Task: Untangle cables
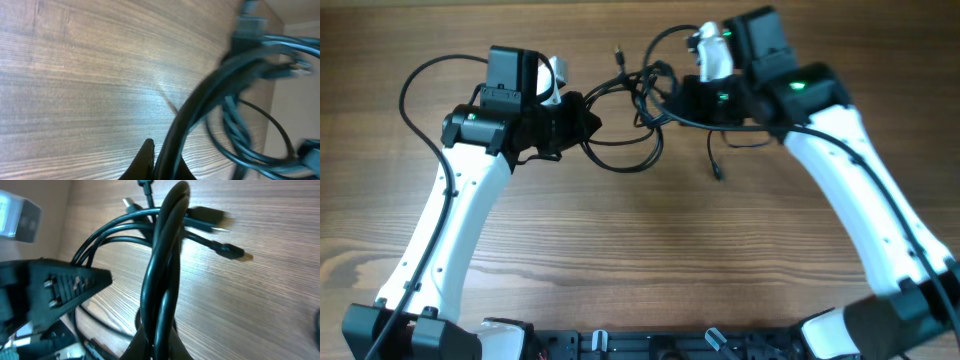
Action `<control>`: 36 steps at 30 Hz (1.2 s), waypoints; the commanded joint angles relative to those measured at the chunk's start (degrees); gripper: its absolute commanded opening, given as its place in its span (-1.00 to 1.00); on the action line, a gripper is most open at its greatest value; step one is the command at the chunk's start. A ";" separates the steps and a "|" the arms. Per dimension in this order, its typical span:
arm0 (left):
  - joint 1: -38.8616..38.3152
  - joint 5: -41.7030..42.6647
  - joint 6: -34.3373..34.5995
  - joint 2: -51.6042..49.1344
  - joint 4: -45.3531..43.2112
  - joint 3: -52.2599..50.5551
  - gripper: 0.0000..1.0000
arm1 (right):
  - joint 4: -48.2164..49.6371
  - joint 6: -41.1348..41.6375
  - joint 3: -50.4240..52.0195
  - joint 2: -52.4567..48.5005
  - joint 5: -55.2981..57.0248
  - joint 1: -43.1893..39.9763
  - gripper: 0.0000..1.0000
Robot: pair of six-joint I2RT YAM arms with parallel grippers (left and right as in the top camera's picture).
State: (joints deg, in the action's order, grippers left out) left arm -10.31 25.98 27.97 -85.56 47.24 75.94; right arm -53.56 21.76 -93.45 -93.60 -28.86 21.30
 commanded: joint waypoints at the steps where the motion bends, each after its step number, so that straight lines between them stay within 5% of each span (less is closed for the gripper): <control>1: 2.23 -11.78 -3.91 1.36 1.27 0.57 -0.92 | -2.43 -3.50 0.13 5.68 8.63 -9.11 -0.91; 6: 2.23 -15.65 -5.77 1.36 1.25 0.57 -0.92 | -10.01 5.86 0.15 5.75 31.80 -14.95 -0.91; 13: 2.23 -23.15 -5.70 1.36 1.22 0.57 -0.92 | -15.82 6.03 0.15 5.42 42.40 -15.06 -0.91; 18: 2.38 -19.28 -5.77 1.36 0.42 0.57 -0.92 | -13.03 -6.10 0.15 5.42 23.71 -14.56 -0.90; 23: 2.38 0.42 -17.53 1.36 -1.81 0.57 -0.92 | -9.62 -17.57 0.15 5.42 -1.33 -14.43 -0.62; 26: 2.38 9.55 -21.62 1.36 -2.29 0.57 -0.92 | -8.83 -17.73 0.15 5.42 -6.25 -13.07 -0.35; 31: 2.38 15.74 -19.08 1.36 -5.40 0.57 -0.92 | -7.58 -11.91 0.15 5.38 -3.10 -7.96 0.09; 36: 2.38 14.45 -15.47 1.36 -7.67 0.57 -0.92 | -5.14 2.86 0.15 3.76 7.32 0.50 0.17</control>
State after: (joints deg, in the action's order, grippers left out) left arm -7.90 37.87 10.59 -84.79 40.60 76.36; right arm -60.27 16.56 -93.36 -89.43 -26.41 17.87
